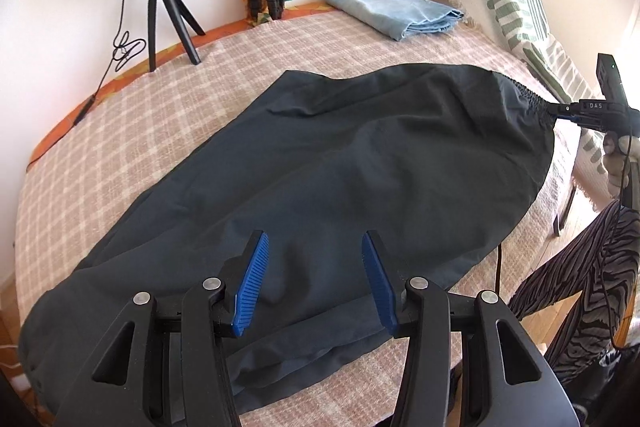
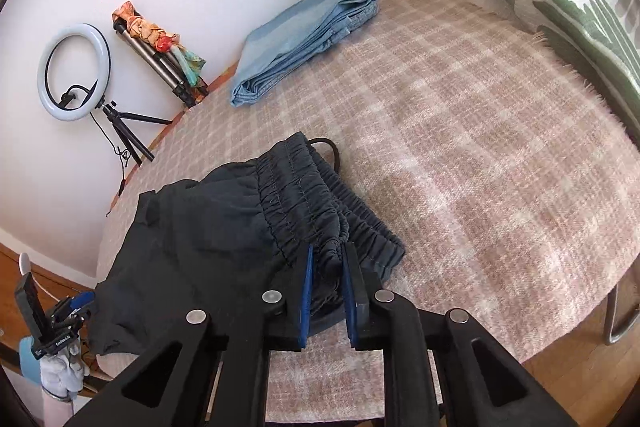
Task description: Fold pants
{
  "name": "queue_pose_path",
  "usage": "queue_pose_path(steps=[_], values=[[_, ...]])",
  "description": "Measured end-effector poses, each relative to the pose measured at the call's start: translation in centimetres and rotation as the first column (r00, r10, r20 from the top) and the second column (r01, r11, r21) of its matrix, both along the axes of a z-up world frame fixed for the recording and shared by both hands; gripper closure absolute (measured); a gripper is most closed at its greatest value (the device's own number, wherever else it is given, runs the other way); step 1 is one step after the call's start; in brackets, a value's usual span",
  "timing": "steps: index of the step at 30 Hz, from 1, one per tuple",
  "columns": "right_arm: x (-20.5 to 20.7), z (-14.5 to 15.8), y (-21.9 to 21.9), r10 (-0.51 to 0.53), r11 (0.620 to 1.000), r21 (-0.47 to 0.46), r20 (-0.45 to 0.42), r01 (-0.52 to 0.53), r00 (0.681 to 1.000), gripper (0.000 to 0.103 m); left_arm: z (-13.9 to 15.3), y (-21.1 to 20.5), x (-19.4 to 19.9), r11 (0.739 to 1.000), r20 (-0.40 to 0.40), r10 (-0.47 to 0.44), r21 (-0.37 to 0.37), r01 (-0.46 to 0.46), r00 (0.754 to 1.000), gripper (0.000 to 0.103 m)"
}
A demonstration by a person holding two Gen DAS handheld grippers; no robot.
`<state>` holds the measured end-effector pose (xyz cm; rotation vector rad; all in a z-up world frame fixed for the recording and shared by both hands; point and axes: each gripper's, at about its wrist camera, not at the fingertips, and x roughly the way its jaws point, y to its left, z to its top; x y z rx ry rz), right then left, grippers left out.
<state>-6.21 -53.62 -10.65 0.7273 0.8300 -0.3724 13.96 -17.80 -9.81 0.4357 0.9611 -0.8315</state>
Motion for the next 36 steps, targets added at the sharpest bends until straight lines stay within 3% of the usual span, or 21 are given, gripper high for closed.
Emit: queue_pose_path(steps=[2, 4, 5, 6, 8, 11, 18, 22, 24, 27, 30, 33, 36], values=[[-0.1, -0.4, -0.1, 0.046, 0.999, -0.011, -0.024, -0.046, 0.999, 0.089, -0.7, -0.5, -0.2, 1.0, -0.017, -0.02, 0.012, 0.021, 1.0, 0.056], [0.4, -1.1, -0.1, 0.114, 0.993, 0.026, -0.059, -0.113, 0.992, 0.072, -1.5, -0.9, -0.3, 0.999, -0.041, -0.029, 0.029, 0.03, 0.999, 0.056], [0.6, -1.2, -0.1, 0.129, 0.992, 0.014, -0.089, -0.129, 0.988, 0.057, -2.0, -1.1, -0.4, 0.999, -0.057, -0.034, 0.035, 0.036, 0.998, 0.056], [0.6, -0.8, -0.2, 0.132, 0.991, -0.023, -0.094, -0.135, 0.987, 0.056, -2.4, -1.1, -0.6, 0.998, -0.071, -0.039, 0.038, 0.041, 0.997, 0.056], [0.9, 0.7, -1.0, 0.149, 0.985, -0.084, -0.052, -0.153, 0.987, 0.054, -3.2, -1.2, -1.0, 0.997, -0.091, -0.044, 0.056, 0.049, 0.995, 0.056], [2.9, 2.1, -3.2, 0.208, 0.971, -0.122, 0.019, -0.204, 0.978, 0.033, -4.1, -1.3, -1.4, 0.994, -0.101, -0.052, 0.094, 0.062, 0.994, 0.056], [10.2, -1.3, -5.8, 0.33, 0.943, -0.063, 0.023, -0.328, 0.944, 0.03, -5.2, -1.2, -1.7, 0.99, -0.108, -0.031, 0.137, 0.045, 0.994, 0.056], [11.8, -3.9, -5.5, 0.389, 0.921, -0.03, -0.004, -0.389, 0.921, 0.026, -5.6, -1.1, -1.6, 0.988, -0.113, -0.019, 0.152, 0.036, 0.993, 0.056], [11.8, -4.2, -4.9, 0.413, 0.91, -0.052, 0.029, -0.411, 0.91, 0.02, -5.8, -1.1, -1.4, 0.988, -0.118, -0.016, 0.153, 0.034, 0.993, 0.056], [11.9, -4.5, -3.4, 0.447, 0.891, -0.099, 0.026, -0.443, 0.894, 0.023, -5.8, -1.2, -1.3, 0.988, -0.115, -0.018, 0.148, 0.035, 0.993, 0.056], [11.9, -4.4, -2.3, 0.454, 0.88, -0.154, -0.007, -0.45, 0.891, 0.046, -6.0, -1.2, -0.9, 0.99, -0.115, -0.015, 0.137, 0.031, 0.993, 0.056], [11.4, -4.1, -2.1, 0.426, 0.891, -0.17, -0.014, -0.422, 0.905, 0.061, -5.9, -1.2, -1.0, 0.991, -0.11, -0.015, 0.134, 0.03, 0.994, 0.056], [10.4, -2.6, -2.0, 0.392, 0.905, -0.184, 0.01, -0.384, 0.92, 0.068, -5.9, -1.0, -1.1, 0.991, -0.106, -0.019, 0.131, 0.032, 0.994, 0.056]])
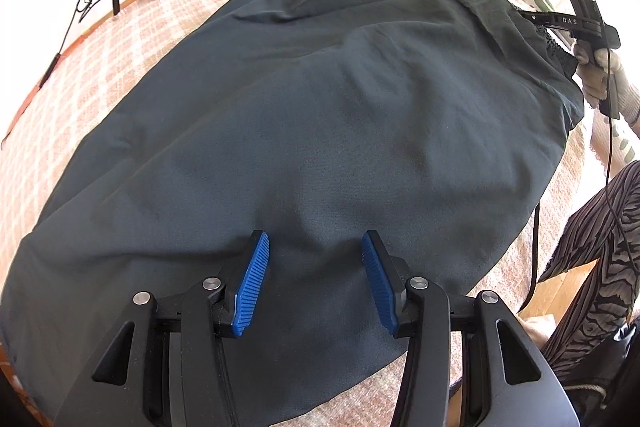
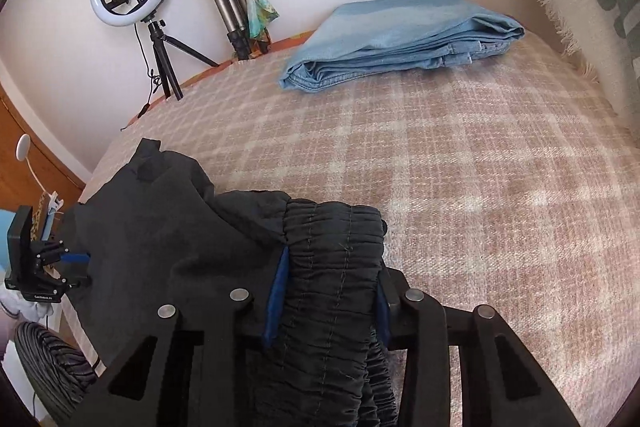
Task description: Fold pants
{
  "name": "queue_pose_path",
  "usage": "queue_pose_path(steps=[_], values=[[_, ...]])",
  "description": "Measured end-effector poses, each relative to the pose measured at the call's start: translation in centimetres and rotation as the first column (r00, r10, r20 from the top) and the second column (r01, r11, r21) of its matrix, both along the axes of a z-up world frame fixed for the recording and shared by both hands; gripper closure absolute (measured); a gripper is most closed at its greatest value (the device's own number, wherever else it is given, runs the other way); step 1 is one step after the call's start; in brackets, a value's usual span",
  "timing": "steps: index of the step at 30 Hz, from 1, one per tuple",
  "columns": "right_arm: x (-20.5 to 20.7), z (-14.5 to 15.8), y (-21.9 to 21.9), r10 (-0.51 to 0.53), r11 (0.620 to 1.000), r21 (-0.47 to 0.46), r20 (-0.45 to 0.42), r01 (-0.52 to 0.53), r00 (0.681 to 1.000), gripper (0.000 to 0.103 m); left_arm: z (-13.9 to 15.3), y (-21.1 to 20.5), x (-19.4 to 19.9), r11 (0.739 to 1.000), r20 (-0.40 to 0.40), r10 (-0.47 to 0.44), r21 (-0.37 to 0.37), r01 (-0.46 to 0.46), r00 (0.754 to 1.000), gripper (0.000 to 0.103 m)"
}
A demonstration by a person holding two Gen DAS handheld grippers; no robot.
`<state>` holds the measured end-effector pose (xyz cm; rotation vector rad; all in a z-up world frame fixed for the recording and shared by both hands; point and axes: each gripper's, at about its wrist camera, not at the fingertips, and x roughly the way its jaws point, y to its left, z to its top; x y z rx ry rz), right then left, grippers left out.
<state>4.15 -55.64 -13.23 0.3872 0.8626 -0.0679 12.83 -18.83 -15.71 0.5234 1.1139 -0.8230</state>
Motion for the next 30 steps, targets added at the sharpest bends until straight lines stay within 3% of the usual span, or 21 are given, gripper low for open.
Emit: queue_pose_path(steps=[4, 8, 10, 11, 14, 19, 25, 30], values=[[-1.0, 3.2, 1.3, -0.033, 0.991, -0.131, 0.001, 0.033, 0.999, 0.078, 0.2, 0.2, -0.1, 1.0, 0.002, -0.002, 0.0, 0.002, 1.0, 0.056], [-1.1, 5.7, 1.1, -0.058, 0.947, -0.318, -0.031, 0.045, 0.998, 0.081, 1.1, 1.4, 0.0, 1.0, 0.02, 0.022, -0.019, -0.021, 1.0, 0.056], [-0.3, 4.6, 0.3, -0.053, 0.955, -0.295, -0.094, 0.024, 0.994, 0.077, 1.2, 2.2, 0.4, 0.999, 0.008, 0.046, -0.028, -0.046, 0.999, 0.056], [0.0, 4.0, -0.1, -0.064, 0.957, -0.29, -0.118, 0.027, 0.991, 0.069, 1.0, 2.5, 0.6, 0.998, 0.003, 0.062, -0.027, -0.062, 0.998, 0.056], [0.4, 3.5, 0.0, -0.096, 0.921, -0.388, -0.159, 0.027, 0.983, 0.062, 0.9, 3.2, 0.9, 0.996, -0.007, 0.082, -0.028, -0.082, 0.997, 0.056], [-0.2, 7.7, 1.4, -0.079, 0.93, -0.365, -0.06, 0.052, 0.995, 0.044, 2.9, 5.8, 1.2, 0.992, 0.05, 0.113, -0.06, -0.11, 0.992, 0.056], [4.6, 10.6, 6.7, 0.116, 0.958, -0.263, -0.008, -0.114, 0.993, 0.044, 4.2, 12.0, 3.1, 0.957, 0.066, 0.267, -0.133, -0.256, 0.962, 0.056], [11.3, 9.3, 10.9, 0.254, 0.956, -0.152, -0.015, -0.253, 0.967, 0.044, 3.0, 17.3, 3.6, 0.917, 0.05, 0.388, -0.126, -0.38, 0.92, 0.056]])
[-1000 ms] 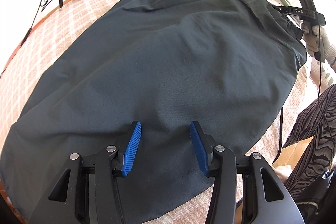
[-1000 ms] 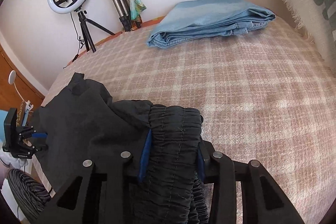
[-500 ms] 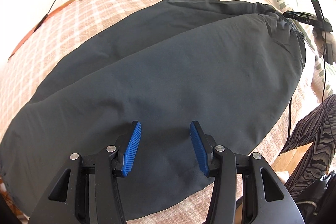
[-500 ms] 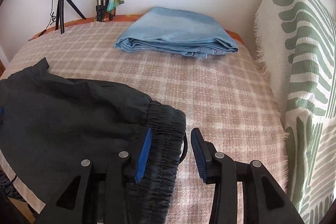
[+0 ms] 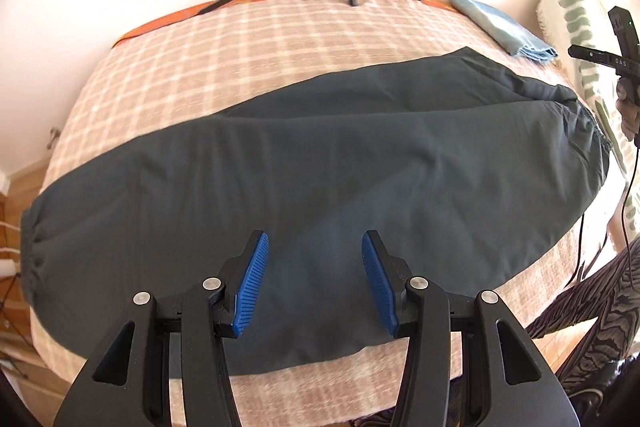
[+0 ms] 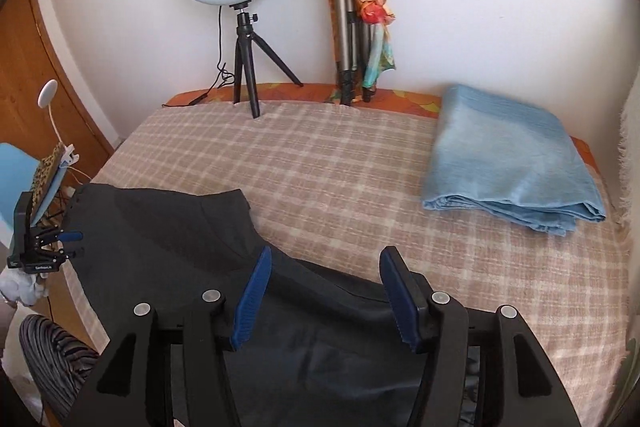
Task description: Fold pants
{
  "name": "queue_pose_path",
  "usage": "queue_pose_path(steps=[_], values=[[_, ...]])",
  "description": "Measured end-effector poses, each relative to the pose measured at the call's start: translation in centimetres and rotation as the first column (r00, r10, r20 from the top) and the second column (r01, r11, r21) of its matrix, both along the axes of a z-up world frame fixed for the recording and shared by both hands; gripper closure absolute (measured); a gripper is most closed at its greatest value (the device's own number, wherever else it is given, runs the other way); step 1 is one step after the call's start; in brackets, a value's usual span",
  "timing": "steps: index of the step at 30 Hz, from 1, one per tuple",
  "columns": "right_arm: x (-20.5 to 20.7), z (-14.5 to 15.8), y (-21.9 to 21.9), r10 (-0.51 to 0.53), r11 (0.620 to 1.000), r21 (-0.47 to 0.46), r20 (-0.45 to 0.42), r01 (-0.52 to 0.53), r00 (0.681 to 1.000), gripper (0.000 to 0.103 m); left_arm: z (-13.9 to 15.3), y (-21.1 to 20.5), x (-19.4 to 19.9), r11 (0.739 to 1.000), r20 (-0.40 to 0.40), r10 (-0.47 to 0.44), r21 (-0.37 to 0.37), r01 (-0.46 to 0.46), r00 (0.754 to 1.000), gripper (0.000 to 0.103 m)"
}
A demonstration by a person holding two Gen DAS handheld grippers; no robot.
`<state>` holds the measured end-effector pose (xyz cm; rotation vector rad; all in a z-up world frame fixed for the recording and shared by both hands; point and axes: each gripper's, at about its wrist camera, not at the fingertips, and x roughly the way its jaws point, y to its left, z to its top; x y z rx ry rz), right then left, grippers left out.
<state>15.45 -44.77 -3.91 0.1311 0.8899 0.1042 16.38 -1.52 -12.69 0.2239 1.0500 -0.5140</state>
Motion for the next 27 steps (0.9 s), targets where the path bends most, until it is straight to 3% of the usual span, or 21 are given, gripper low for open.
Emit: queue_pose_path(steps=[7, 14, 16, 17, 20, 24, 27], values=[[9.0, -5.4, 4.7, 0.147, 0.98, 0.152, -0.123, -0.127, 0.982, 0.043, -1.7, 4.9, -0.1, 0.991, -0.011, 0.133, 0.007, -0.132, 0.991, 0.056], [14.0, -10.8, 8.1, 0.237, 0.949, 0.264, -0.239, -0.171, 0.942, 0.043, -3.4, 6.3, 0.1, 0.986, -0.041, 0.169, 0.013, -0.168, 0.985, 0.056], [14.3, -11.4, 8.8, 0.251, 0.944, 0.277, -0.241, -0.181, 0.937, 0.063, -3.6, 6.3, 0.0, 0.986, -0.035, 0.167, 0.006, -0.166, 0.985, 0.056], [14.3, -11.3, 9.2, 0.251, 0.944, 0.274, -0.241, -0.182, 0.938, 0.076, -3.6, 6.4, 0.0, 0.986, -0.033, 0.164, 0.003, -0.164, 0.986, 0.056], [14.1, -9.7, 11.2, 0.27, 0.956, 0.176, -0.197, -0.236, 0.943, 0.098, -3.6, 6.6, -0.1, 0.988, -0.027, 0.157, -0.008, -0.157, 0.987, 0.056], [14.8, -7.1, 12.6, 0.254, 0.963, -0.072, -0.1, -0.261, 0.962, 0.101, -3.7, 6.7, -0.3, 0.989, -0.015, 0.148, -0.015, -0.148, 0.989, 0.055], [16.3, -8.3, 12.3, 0.248, 0.964, -0.058, -0.142, -0.258, 0.958, 0.101, -3.7, 6.9, -0.3, 0.988, -0.013, 0.15, -0.028, -0.151, 0.989, 0.055]])
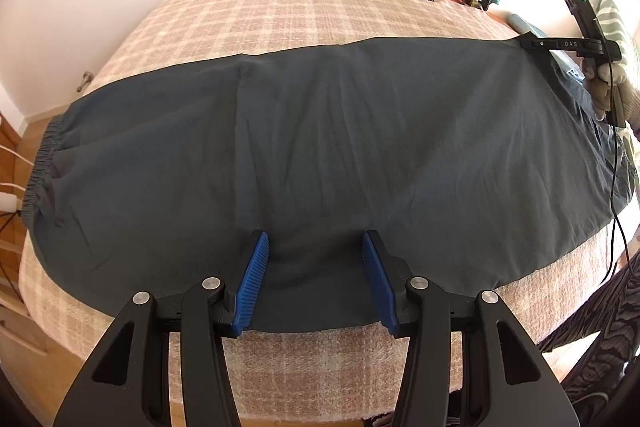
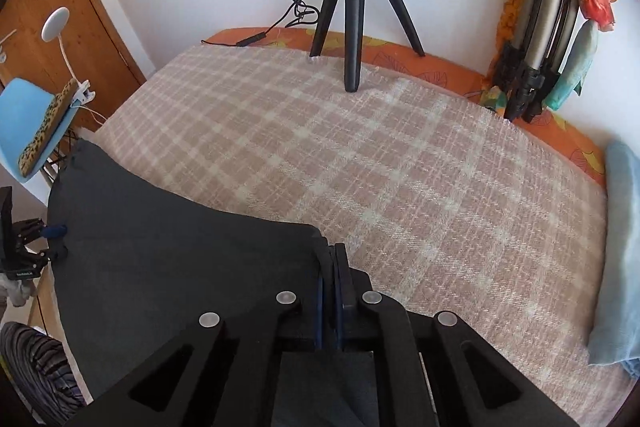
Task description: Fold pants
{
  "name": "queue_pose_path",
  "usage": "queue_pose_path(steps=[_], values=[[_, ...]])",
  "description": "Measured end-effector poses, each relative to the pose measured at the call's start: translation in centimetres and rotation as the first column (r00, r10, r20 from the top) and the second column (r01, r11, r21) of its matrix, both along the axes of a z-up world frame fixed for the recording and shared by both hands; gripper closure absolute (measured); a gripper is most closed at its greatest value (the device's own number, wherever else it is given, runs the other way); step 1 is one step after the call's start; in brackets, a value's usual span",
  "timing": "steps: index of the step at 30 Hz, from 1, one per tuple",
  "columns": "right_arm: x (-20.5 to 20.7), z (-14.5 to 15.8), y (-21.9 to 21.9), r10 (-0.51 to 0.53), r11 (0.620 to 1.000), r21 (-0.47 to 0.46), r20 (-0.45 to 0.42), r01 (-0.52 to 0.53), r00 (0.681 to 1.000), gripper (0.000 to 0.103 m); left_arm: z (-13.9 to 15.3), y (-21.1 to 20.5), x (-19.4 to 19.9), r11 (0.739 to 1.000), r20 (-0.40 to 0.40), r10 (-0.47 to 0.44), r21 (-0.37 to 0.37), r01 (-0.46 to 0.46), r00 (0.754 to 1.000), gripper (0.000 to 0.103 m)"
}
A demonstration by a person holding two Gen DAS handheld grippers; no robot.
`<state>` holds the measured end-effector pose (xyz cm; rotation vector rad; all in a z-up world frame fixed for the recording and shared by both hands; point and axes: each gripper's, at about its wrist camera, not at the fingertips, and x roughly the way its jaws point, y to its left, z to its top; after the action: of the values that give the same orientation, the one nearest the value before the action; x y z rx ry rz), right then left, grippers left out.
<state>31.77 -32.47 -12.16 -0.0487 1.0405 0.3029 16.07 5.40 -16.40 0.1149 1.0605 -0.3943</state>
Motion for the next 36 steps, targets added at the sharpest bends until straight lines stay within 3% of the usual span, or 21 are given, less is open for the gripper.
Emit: queue_pose_path(steps=[2, 4, 6, 8, 12, 17, 21, 26, 32, 36], values=[[0.1, -1.0, 0.7, 0.025, 0.999, -0.044, -0.017, -0.026, 1.0, 0.099, 0.0, 0.0, -0.1, 1.0, 0.006, -0.002, -0.001, 0.002, 1.0, 0.055], [0.0, -1.4, 0.6, 0.013, 0.997, -0.074, -0.025, -0.015, 1.0, 0.091, 0.1, 0.4, -0.4, 1.0, 0.01, 0.005, 0.0, -0.005, 1.0, 0.055], [-0.2, -1.1, 0.2, -0.017, 0.998, -0.064, -0.016, 0.016, 1.0, 0.072, 0.2, 0.9, -0.5, 1.0, 0.012, 0.027, -0.004, -0.027, 1.0, 0.055], [-0.7, -0.2, -0.5, -0.049, 0.997, -0.06, 0.019, 0.05, 0.999, 0.067, 0.5, 1.9, -0.5, 0.998, 0.025, 0.07, -0.01, -0.069, 0.997, 0.055], [-3.5, 2.9, -2.6, -0.114, 0.993, 0.043, 0.075, 0.111, 0.991, 0.066, 1.9, 4.7, -0.7, 0.983, 0.065, 0.179, -0.058, -0.175, 0.982, 0.055], [-10.1, 5.1, -5.3, -0.165, 0.982, 0.105, 0.105, 0.155, 0.981, 0.066, 3.3, 7.1, -0.8, 0.969, 0.087, 0.229, -0.116, -0.218, 0.97, 0.055], [-14.1, 3.7, -6.6, -0.168, 0.98, 0.116, 0.051, 0.161, 0.984, 0.067, 3.5, 7.4, -1.0, 0.969, 0.111, 0.235, -0.102, -0.224, 0.966, 0.055], [-14.0, 0.3, -8.2, -0.25, 0.968, -0.004, 0.005, 0.25, 0.968, 0.067, 2.5, 8.4, -0.9, 0.95, 0.073, 0.285, -0.152, -0.272, 0.956, 0.056], [-13.7, -2.3, -10.7, -0.356, 0.934, -0.008, -0.035, 0.356, 0.934, 0.067, 1.2, 8.2, 0.2, 0.958, 0.108, 0.287, -0.062, -0.282, 0.952, 0.055], [-13.7, -2.1, -10.0, -0.36, 0.933, -0.037, -0.025, 0.359, 0.933, 0.065, -1.2, 10.6, 2.4, 0.923, 0.07, 0.384, 0.008, -0.385, 0.921, 0.052]])
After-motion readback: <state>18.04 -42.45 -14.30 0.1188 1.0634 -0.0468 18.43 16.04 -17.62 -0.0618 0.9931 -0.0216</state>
